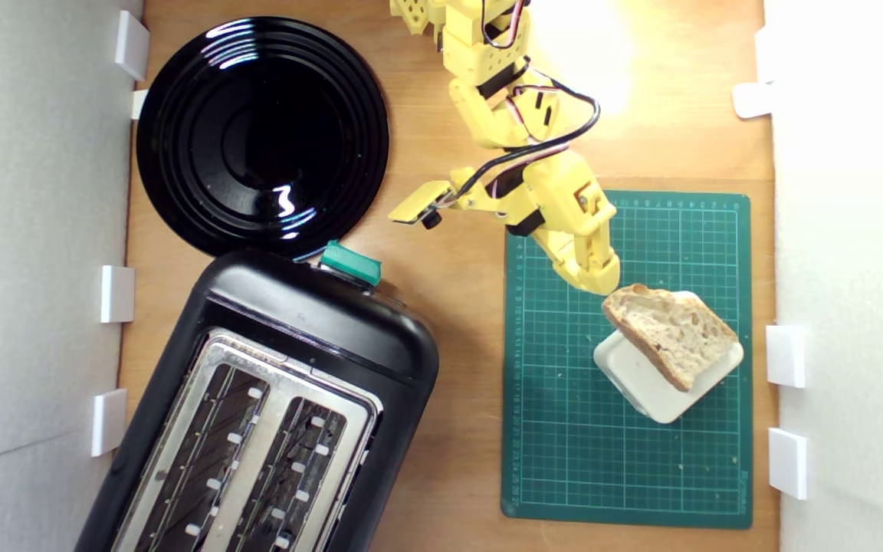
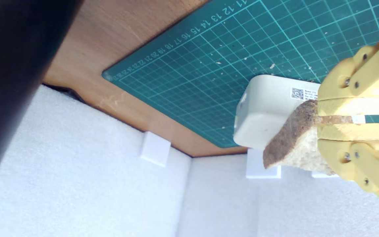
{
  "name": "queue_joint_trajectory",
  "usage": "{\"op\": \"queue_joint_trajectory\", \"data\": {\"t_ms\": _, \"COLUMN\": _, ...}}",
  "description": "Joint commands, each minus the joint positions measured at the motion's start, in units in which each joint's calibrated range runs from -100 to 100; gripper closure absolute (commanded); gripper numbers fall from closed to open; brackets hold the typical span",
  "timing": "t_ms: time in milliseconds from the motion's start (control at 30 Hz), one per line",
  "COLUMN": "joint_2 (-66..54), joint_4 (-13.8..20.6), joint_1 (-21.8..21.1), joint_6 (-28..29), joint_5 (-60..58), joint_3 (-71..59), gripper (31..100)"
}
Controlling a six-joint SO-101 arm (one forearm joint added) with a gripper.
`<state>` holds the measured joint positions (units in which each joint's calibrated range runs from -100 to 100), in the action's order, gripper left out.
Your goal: Pick bread and place in toaster
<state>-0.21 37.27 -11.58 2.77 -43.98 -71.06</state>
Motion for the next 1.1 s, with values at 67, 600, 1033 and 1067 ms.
{"op": "queue_joint_trajectory", "data": {"t_ms": 67, "joint_2": -0.95, "joint_4": 4.52, "joint_1": 0.38, "joint_6": 0.08, "joint_5": -4.05, "joint_3": -1.07, "gripper": 79.1}}
{"op": "queue_joint_trajectory", "data": {"t_ms": 600, "joint_2": -0.46, "joint_4": 3.89, "joint_1": 0.38, "joint_6": 0.14, "joint_5": -3.80, "joint_3": -0.80, "gripper": 51.1}}
{"op": "queue_joint_trajectory", "data": {"t_ms": 1033, "joint_2": 2.12, "joint_4": 3.89, "joint_1": 0.38, "joint_6": 0.08, "joint_5": -5.08, "joint_3": -0.80, "gripper": 43.0}}
{"op": "queue_joint_trajectory", "data": {"t_ms": 1067, "joint_2": 3.12, "joint_4": 3.89, "joint_1": 0.38, "joint_6": 0.03, "joint_5": -6.61, "joint_3": -0.80, "gripper": 42.5}}
